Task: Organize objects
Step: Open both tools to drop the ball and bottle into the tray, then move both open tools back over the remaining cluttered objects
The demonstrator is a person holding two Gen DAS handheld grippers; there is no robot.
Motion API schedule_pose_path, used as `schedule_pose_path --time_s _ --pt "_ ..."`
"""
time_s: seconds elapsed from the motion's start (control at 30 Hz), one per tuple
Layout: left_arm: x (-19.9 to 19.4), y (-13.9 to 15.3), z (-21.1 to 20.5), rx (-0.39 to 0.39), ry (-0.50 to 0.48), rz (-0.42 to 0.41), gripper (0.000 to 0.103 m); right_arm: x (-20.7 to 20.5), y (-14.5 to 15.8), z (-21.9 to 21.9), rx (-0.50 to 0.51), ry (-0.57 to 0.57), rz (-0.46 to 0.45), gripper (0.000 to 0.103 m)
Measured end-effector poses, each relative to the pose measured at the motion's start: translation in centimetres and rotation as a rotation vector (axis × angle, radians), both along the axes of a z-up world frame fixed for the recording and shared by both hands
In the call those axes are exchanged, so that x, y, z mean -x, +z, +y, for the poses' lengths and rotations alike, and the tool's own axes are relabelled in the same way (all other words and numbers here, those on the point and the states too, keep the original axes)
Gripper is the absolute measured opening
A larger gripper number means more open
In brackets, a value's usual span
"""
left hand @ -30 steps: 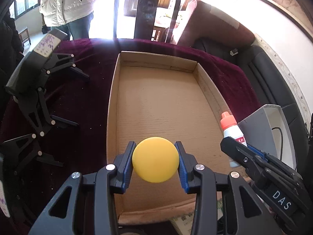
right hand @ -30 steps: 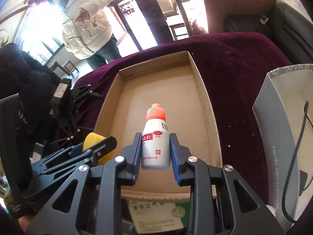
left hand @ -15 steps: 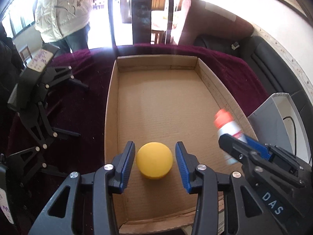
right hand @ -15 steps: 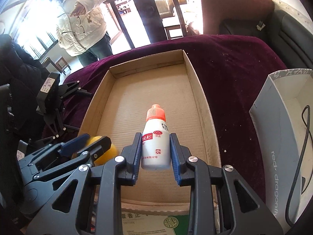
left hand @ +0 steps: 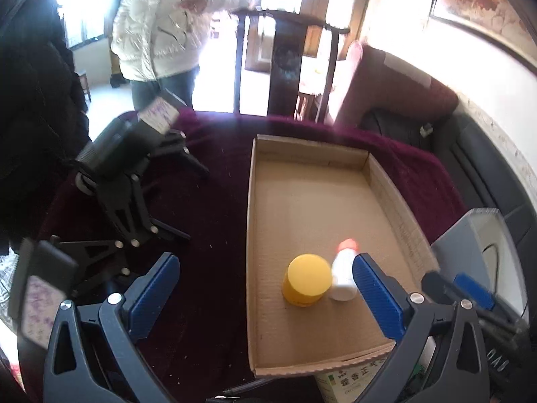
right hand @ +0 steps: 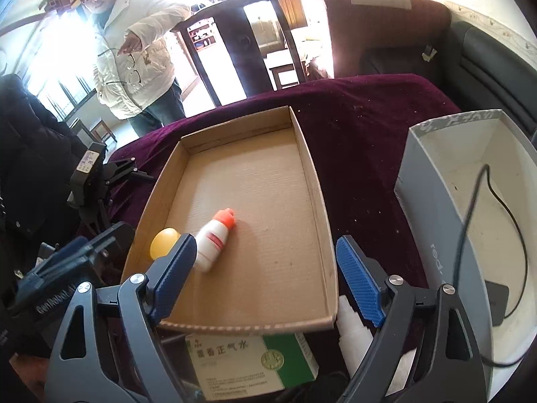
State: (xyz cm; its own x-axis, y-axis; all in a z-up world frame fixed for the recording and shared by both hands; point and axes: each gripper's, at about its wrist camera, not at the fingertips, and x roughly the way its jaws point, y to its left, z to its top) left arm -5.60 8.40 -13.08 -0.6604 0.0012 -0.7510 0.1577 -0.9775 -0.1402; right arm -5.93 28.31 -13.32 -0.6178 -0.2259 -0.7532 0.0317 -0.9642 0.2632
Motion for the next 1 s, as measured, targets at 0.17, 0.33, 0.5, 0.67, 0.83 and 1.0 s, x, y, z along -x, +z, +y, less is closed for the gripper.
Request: schedule_pose_path --time_s 0.17,0.33,0.5,0.67,0.83,1.0 --pt "-2.6 1.5 -1.3 -0.018 0.047 0.063 0.103 -2.1 1.2 -0.3 0.01 0.004 0.036 0.088" --pt "-5.3 1.3 -2.0 -0.074 0.055 0.054 0.103 -4.1 1.7 0.1 0.038 -0.012 0.037 0.103" --pt "-7.2 1.5 -2.1 -0.101 -0.001 0.044 0.103 -5.7 2.2 0.5 0.046 -0.017 0.04 0.103" --pt "-11.4 2.5 -3.2 -0.109 -0.038 0.122 0.103 -9.1 4.2 2.1 0.072 -0.027 0.1 0.103" --pt "-16.2 0.8 -4.7 -0.161 -0.038 0.116 0.103 -13.4 4.4 4.2 0.119 -0.049 0.124 0.103" --pt "-19.4 -2.5 -4.8 -0.161 -0.045 0.051 0.103 -16.9 2.3 5.3 0.155 -0.075 0.07 0.103"
